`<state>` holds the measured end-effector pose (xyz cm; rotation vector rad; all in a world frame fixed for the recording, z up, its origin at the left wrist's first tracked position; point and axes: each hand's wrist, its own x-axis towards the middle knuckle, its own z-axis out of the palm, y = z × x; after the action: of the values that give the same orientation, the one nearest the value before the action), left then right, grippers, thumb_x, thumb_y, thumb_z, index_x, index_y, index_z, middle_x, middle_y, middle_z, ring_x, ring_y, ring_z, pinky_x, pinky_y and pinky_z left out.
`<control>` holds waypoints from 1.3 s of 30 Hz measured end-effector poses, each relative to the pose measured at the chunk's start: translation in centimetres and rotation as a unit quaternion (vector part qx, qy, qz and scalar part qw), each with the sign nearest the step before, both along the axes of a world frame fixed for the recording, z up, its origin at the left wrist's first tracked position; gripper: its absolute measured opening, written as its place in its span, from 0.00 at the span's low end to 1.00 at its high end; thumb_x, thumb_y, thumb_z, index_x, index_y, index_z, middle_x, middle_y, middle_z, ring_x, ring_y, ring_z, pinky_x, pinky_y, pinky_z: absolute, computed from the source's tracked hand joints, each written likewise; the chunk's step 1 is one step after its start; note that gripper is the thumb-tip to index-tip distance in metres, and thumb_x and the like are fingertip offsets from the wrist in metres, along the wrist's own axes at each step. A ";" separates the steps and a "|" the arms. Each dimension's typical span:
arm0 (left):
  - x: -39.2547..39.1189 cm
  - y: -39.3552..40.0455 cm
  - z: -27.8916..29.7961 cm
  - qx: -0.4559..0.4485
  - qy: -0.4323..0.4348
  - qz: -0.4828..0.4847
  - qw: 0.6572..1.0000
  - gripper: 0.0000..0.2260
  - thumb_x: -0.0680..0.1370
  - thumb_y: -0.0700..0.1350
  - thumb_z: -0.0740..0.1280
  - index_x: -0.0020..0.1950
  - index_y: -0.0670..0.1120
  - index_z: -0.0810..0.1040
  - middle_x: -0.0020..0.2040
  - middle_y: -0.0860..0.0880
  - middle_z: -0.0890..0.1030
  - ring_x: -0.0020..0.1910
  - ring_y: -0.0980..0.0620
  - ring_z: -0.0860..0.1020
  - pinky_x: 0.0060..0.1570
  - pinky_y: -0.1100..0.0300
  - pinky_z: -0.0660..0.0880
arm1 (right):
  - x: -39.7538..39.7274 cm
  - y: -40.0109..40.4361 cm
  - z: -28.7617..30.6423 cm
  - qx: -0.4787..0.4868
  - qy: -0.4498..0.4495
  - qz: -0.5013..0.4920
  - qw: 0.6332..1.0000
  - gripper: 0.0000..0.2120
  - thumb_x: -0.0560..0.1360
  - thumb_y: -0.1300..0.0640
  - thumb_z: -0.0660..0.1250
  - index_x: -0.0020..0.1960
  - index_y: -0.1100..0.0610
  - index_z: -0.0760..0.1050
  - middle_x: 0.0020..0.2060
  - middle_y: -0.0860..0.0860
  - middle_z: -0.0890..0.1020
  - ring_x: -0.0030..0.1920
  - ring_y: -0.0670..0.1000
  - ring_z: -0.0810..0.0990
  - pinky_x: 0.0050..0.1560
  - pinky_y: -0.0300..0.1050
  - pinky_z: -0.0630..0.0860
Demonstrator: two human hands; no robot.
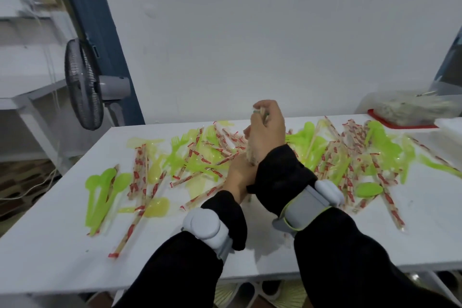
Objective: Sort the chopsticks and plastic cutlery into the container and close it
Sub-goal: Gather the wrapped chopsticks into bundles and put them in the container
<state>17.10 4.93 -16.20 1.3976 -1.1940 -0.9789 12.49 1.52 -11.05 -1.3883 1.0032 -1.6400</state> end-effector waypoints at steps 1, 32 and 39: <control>0.2 -0.1 0.3 -0.015 -0.020 -0.006 1.000 0.17 0.80 0.34 0.57 0.32 0.47 0.68 0.23 0.56 0.73 0.28 0.56 0.71 0.32 0.62 0.71 | -0.1 -0.8 0.2 0.013 -0.011 -0.012 1.000 0.14 0.74 0.65 0.55 0.40 0.46 0.67 0.32 0.49 0.71 0.32 0.54 0.71 0.35 0.46 0.70; -33.6 -29.5 12.3 -0.069 -0.527 -0.105 0.840 0.14 0.79 0.52 0.61 0.63 0.50 0.74 0.60 0.48 0.78 0.56 0.46 0.75 0.47 0.57 0.68 | -51.4 -27.0 6.3 0.263 0.409 -0.087 0.869 0.12 0.80 0.60 0.56 0.58 0.64 0.74 0.55 0.61 0.75 0.56 0.59 0.74 0.57 0.46 0.69; -41.7 -36.3 9.9 0.001 -0.602 -0.129 0.788 0.19 0.79 0.54 0.60 0.70 0.52 0.69 0.66 0.49 0.74 0.63 0.46 0.73 0.57 0.55 0.70 | -56.7 -30.8 2.2 0.229 0.465 -0.035 0.855 0.16 0.79 0.58 0.57 0.64 0.57 0.75 0.63 0.55 0.77 0.67 0.58 0.71 0.72 0.49 0.61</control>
<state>-24.65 -31.32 -6.33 1.9452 -2.3435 -0.1111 -44.22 -29.23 -8.87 -1.8105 1.8478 -0.5984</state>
